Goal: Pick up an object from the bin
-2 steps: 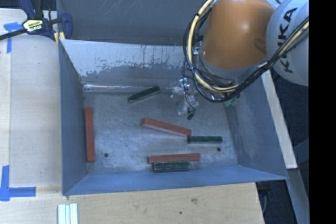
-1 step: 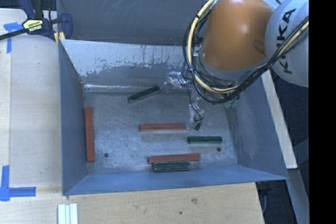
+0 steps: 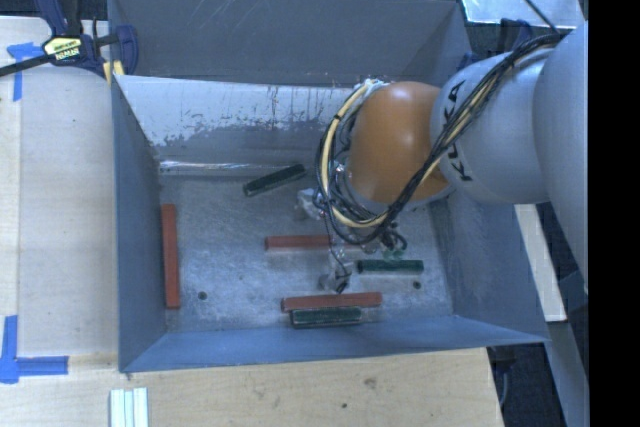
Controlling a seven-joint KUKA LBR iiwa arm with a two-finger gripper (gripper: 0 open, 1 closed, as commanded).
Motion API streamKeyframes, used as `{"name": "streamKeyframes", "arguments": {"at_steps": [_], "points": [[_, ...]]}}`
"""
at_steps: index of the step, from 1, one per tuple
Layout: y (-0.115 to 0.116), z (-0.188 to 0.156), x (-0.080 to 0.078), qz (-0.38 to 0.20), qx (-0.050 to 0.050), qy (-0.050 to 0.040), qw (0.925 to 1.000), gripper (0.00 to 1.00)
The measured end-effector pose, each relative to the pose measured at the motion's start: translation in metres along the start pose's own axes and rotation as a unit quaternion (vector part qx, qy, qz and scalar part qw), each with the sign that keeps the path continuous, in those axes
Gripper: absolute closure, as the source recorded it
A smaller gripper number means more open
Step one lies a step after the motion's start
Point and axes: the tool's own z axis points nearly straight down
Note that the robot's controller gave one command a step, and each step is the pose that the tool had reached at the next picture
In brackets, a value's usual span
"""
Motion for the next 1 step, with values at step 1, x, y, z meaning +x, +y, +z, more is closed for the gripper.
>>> {"name": "streamKeyframes", "arguments": {"at_steps": [1], "points": [[-0.0001, -0.0055, -0.0029, 0.0, 0.001, -0.0049, 1.0, 1.0]]}}
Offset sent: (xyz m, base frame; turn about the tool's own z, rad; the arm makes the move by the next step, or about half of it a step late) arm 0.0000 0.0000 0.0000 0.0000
